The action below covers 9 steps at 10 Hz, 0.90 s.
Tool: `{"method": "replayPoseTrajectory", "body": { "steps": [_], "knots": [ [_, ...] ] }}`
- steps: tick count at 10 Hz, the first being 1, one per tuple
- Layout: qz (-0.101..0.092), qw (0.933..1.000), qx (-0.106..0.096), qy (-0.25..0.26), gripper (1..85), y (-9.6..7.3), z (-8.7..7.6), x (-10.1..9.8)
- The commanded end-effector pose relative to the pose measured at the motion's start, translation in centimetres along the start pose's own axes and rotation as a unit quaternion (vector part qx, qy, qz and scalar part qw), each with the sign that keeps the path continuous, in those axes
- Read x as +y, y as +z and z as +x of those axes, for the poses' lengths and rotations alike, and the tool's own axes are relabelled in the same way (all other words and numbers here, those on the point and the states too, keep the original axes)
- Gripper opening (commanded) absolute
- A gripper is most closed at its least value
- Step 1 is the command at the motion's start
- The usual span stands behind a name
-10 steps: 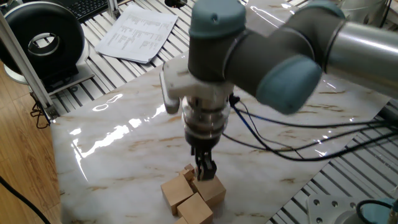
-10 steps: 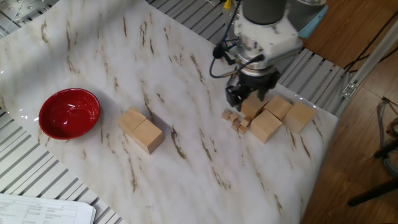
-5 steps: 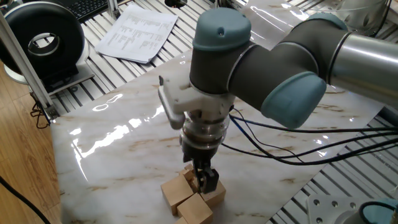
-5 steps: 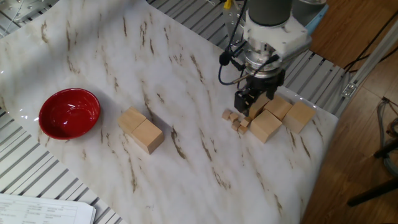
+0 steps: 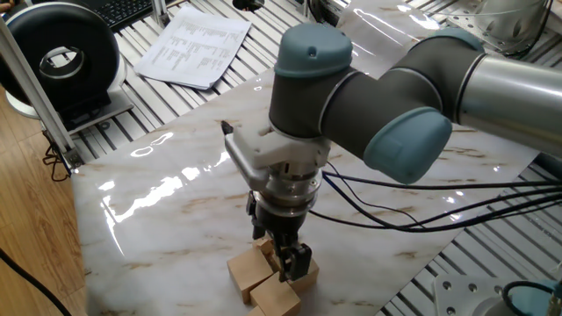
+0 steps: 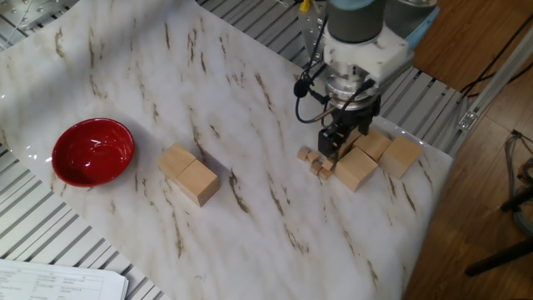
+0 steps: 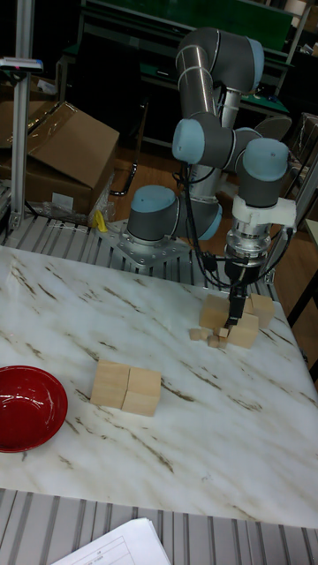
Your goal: Stack the blocks into a pyramid shape
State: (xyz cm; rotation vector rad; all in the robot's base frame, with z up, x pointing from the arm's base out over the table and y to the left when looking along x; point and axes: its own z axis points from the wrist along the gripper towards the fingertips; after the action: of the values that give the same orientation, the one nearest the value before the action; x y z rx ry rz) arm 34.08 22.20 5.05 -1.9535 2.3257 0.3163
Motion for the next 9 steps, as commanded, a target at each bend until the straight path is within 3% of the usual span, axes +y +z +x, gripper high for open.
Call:
{"method": "replayPoseTrajectory", "body": {
  "steps": [1,5,7,9],
  "knots": [
    [-0.007,1.0000,-0.003,-0.003,85.0,0.4,0.9,0.1],
    [0.004,0.9996,0.030,0.003,81.3,-0.6,2.2,-0.6],
    [-0.007,0.9993,0.036,-0.003,81.3,-2.2,2.6,-1.9],
    [-0.019,0.9992,0.036,0.004,81.3,-2.3,2.6,-1.4]
  ]
}}
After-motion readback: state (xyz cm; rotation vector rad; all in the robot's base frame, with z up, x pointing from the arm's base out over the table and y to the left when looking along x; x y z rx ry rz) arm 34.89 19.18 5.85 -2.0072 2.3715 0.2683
